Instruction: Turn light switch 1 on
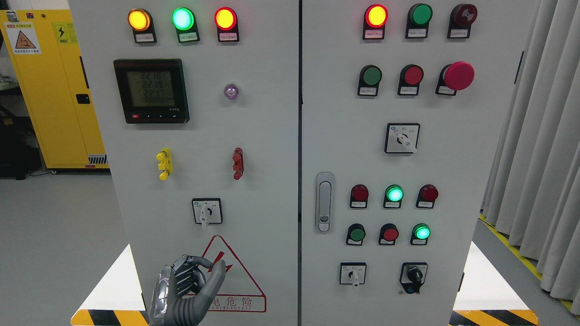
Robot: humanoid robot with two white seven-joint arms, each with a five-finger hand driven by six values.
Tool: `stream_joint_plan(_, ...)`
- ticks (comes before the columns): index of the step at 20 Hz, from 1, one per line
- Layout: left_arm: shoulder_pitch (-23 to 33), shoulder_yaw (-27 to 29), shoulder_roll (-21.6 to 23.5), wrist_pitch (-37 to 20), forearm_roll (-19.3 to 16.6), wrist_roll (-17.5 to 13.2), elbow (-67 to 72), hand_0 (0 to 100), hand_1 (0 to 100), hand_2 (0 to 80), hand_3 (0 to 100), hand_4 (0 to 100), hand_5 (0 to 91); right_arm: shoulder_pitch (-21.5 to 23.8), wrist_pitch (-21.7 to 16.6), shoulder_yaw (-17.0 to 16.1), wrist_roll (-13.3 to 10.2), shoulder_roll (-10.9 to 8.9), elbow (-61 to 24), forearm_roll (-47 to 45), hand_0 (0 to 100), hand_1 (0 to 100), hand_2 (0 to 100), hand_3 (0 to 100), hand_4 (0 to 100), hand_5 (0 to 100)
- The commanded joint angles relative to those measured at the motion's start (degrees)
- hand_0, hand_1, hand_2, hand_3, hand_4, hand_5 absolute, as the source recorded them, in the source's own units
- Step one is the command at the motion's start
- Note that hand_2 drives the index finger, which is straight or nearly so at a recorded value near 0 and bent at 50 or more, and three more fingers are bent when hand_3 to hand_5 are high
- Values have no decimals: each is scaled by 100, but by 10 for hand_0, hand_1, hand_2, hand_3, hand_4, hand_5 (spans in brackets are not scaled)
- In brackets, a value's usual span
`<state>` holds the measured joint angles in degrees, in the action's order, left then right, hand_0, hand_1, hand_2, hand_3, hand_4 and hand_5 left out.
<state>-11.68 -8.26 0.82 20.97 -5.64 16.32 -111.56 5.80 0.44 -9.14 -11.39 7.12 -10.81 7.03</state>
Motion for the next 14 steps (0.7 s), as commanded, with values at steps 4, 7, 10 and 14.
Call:
stream_joint_plan(4,-194,43,-205,249,-130,143,-226,223,672,562,931,920,866,0,0,0,-3,0,0,0,0,500,40,0,0,0)
stream_joint_plan(7,-221,140,-205,258,-121,178,-234,229,677,561,928,920,867,0,0,0,-3,0,0,0,0,500,40,0,0,0)
stream_joint_plan(10,-256,184,-257,276,-95,240,-226,233,680,559,924,919,867,0,0,0,-3,0,0,0,0,500,40,0,0,0)
stream_joint_plan(14,-397,211,-310,548,-86,328,-226,238,683,553,916,920,868,0,0,0,-3,0,0,0,0,500,40,0,0,0)
